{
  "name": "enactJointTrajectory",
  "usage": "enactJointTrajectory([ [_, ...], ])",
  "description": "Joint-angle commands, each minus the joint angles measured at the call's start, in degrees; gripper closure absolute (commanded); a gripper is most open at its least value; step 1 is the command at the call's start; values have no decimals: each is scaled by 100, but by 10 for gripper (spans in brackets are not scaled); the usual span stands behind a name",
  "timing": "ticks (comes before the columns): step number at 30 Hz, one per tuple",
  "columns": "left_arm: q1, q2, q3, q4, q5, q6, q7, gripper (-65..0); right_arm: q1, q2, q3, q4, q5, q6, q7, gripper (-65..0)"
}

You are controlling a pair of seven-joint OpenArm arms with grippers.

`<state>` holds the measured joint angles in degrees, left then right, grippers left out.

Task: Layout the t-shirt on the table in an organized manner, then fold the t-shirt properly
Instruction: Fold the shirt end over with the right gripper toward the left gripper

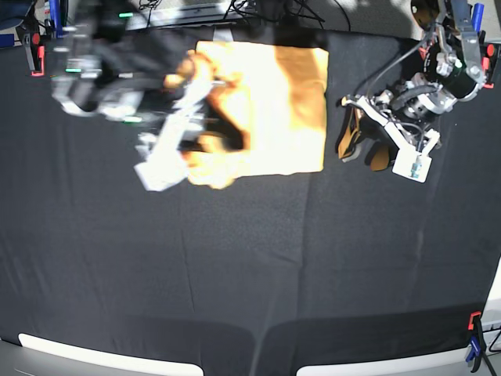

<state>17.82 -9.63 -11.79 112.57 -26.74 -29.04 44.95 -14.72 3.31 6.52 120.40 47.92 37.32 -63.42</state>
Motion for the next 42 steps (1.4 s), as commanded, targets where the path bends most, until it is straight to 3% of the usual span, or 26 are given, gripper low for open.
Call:
enactJointTrajectory([
  [1,20,-107,-20,114,-96,-35,-138,-348,70,-122,-149,114,-44,-35,240,0],
  [14,345,-986,-28,114,-92,61,-299,-348,74,-1222,-1895,-11,-1930,-566,861,0],
  [19,348,-1139,-31,114,-92,94,-302,-348,90,-1231,-2122,-435,-2072,-581,1226,0],
  [22,345,-1152,-39,114,-90,96,-304,-348,175,-1231,-2260,-577,-1812,-581,1274,-175],
  [24,345,-1152,-83,114,-90,98,-304,-348,260,-1231,-2376,-619,-1464,-577,1303,-228],
  [28,345,-1150,-361,114,-92,98,-304,-348,435,-1231,-2570,-621,-844,-422,1300,-230],
  [31,348,-1152,-669,114,-205,101,-299,-348,459,-1231,-2588,-608,-721,-411,1285,-230],
  [36,348,-1150,-1139,114,-997,94,-302,-348,457,-1231,-2428,-247,-1303,-411,643,-229],
  [39,348,-1150,-1167,114,-1086,94,-299,-348,404,-1215,-2179,81,-1515,-442,343,-229],
  [42,348,-1150,-1167,114,-1086,94,-299,-348,208,-979,-1751,326,-1585,-538,291,-229],
])
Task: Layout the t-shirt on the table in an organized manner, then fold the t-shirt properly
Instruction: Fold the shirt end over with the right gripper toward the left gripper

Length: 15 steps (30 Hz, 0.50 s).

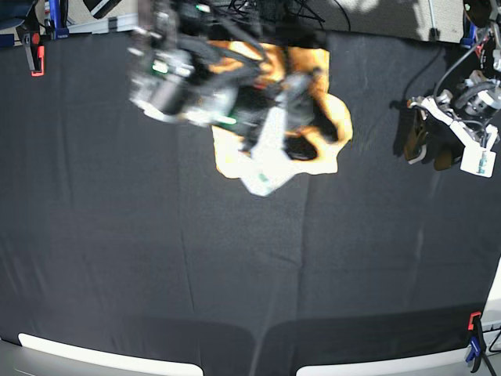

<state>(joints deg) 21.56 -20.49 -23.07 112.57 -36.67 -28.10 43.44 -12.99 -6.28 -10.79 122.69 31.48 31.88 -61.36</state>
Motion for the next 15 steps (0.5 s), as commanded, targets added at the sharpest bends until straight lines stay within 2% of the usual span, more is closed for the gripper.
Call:
enactJointTrajectory([
  [1,-26,-63,-39,114,-94,0,-151,-348,-28,74,149,168,57,-2,66,-229],
  [8,-26,-63,-39,114,-96,0,-149,-348,-177,704,1303,280,136,-24,24,-229],
  [12,-26,-63,-39,114,-96,0,-149,-348,-177,855,1805,254,385,-22,46,-229],
  [15,-26,-63,-39,114,-125,0,-151,-348,-175,916,1893,87,385,-20,48,-229],
])
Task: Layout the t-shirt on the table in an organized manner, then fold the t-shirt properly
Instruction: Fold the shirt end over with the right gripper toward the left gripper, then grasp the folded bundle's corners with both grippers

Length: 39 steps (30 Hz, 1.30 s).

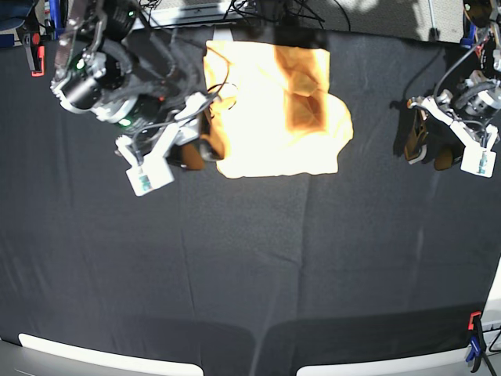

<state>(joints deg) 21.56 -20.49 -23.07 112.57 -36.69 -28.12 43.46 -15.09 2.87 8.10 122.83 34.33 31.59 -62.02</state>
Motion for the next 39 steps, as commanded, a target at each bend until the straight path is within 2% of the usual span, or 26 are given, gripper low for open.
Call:
enactJointTrajectory([
  [1,-26,-63,-42,114,-140,2,-153,-348,39,0,-2,-17,107,13,127,-229],
  [7,-26,-63,-39,114,-136,2,-153,-348,197,-4,-492,-581,83,13,160,-229],
  [14,-28,-63,-42,114,-136,2,-155,-348,208,-24,-1639,-811,37,13,175,-229],
  [18,-28,-63,-42,114,-136,0,-155,-348,210,-142,-2415,-811,59,17,177,-229],
  [21,-26,-63,-42,114,-136,2,-155,-348,208,-295,-3008,-811,57,376,170,-229],
  [23,-26,-63,-42,114,-136,2,-155,-348,210,-385,-3318,-811,31,466,155,-229],
  [28,-11,-63,-42,114,-275,2,-151,-341,328,-481,-3344,-809,-81,461,155,-229],
  [31,87,-59,-39,114,-820,-31,-105,-294,529,-479,-2988,-809,-313,452,160,-229],
  [35,326,35,-9,116,-1134,-385,72,-180,765,-472,-2208,-809,-304,417,260,-228],
  [37,448,140,4,116,-1390,-544,232,-86,881,-402,-1849,-809,-282,398,339,-196],
  [39,562,275,4,114,-1668,-756,339,0,973,-273,-1576,-809,-289,400,402,-122],
])
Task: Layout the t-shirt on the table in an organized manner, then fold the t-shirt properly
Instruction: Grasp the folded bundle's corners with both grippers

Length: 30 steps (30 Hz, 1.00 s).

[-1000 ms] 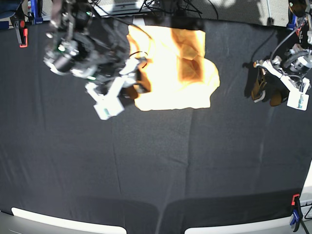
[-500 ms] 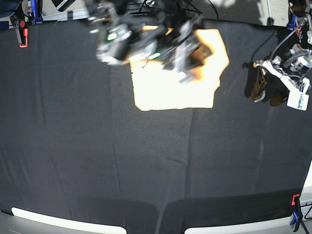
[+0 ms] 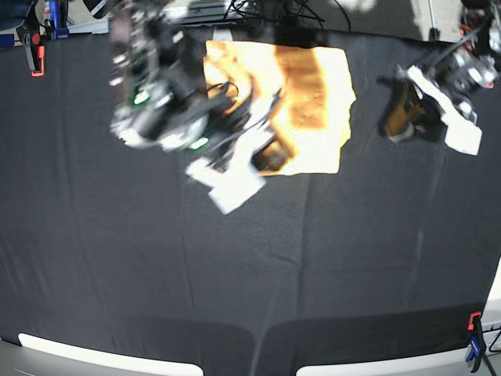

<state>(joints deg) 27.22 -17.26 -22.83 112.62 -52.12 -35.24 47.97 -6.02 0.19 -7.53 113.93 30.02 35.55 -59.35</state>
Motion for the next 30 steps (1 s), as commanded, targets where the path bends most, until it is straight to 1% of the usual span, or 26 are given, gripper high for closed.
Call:
enactJointTrajectory([
  [1,37,20,-20,111,-236,-125,-72,0,94,74,98,81,140,4,190,-79],
  [3,76,151,-20,111,-385,-216,81,0,118,234,267,79,-2,4,319,0],
  [6,136,323,-20,111,-549,-310,487,0,157,514,356,79,-468,4,564,0],
  [8,153,396,33,111,-791,-476,955,0,201,691,354,61,-710,2,632,0],
  [10,153,422,184,111,-1001,-476,1471,0,278,833,356,-66,-787,2,651,0],
  [12,153,422,446,111,-1119,-476,1880,0,409,892,354,-310,-868,0,664,0],
  [14,153,422,800,109,-1110,-476,2177,0,595,920,350,-632,-866,0,662,0],
  [17,153,420,1397,109,-1093,-476,2413,0,920,920,350,-1088,-863,0,658,0],
  [19,153,420,1757,109,-986,-476,2450,0,1134,920,350,-1366,-868,0,647,0],
  [23,151,420,2347,94,-2,-476,2356,0,1488,920,348,-1847,-868,2,640,0],
  [24,151,420,2441,68,267,-476,2223,0,1556,920,334,-1958,-866,2,640,0],
  [27,151,420,2566,-114,1040,-476,1528,0,1705,920,249,-2262,-866,2,640,0],
  [28,146,420,2566,-219,1248,-439,1307,0,1733,922,203,-2323,-866,2,638,0],
  [29,138,417,2566,-337,1495,-304,1097,0,1749,922,151,-2361,-866,4,640,0],
  [30,129,420,2566,-470,1751,-238,962,0,1759,920,98,-2369,-868,4,638,0],
])
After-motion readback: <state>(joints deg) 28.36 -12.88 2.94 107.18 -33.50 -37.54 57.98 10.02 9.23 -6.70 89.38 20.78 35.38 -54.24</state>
